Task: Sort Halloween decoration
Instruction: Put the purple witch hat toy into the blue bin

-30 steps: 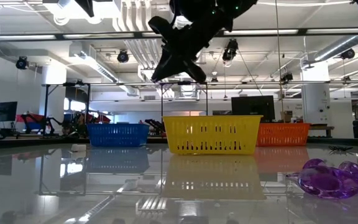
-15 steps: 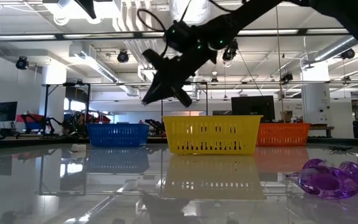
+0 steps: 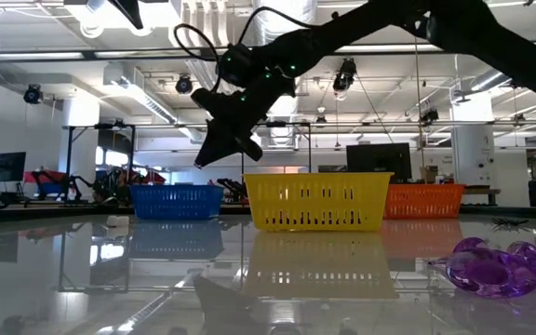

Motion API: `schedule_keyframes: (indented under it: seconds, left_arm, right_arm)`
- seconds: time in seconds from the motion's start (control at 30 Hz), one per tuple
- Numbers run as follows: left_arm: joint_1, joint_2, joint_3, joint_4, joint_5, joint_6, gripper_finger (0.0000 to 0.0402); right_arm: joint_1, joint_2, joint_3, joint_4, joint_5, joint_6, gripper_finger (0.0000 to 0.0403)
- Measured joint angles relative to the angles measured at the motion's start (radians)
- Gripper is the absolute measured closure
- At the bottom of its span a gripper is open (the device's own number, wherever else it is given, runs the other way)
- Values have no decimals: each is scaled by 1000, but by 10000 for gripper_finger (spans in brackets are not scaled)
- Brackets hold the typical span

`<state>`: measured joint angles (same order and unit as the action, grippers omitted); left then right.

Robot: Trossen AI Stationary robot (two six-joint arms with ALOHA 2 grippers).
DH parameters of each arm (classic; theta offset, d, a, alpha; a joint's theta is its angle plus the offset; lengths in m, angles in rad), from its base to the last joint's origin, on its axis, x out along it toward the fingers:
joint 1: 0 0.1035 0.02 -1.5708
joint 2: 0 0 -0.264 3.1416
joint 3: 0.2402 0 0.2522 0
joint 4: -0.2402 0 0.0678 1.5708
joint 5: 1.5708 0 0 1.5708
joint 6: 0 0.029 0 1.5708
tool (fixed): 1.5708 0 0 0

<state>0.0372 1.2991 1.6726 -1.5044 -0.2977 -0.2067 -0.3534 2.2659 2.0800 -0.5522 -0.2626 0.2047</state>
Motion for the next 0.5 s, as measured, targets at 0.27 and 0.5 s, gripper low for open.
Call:
schedule_keyframes:
  seconds: [0.27, 0.5]
  left_arm:
    - [0, 0, 0, 0, 0, -16, 274]
    - [0, 1, 0, -1, 0, -16, 274]
  right_arm:
    - [0, 70, 129, -116, 2, -107, 329]
    - [-3, 62, 181, -221, 31, -112, 273]
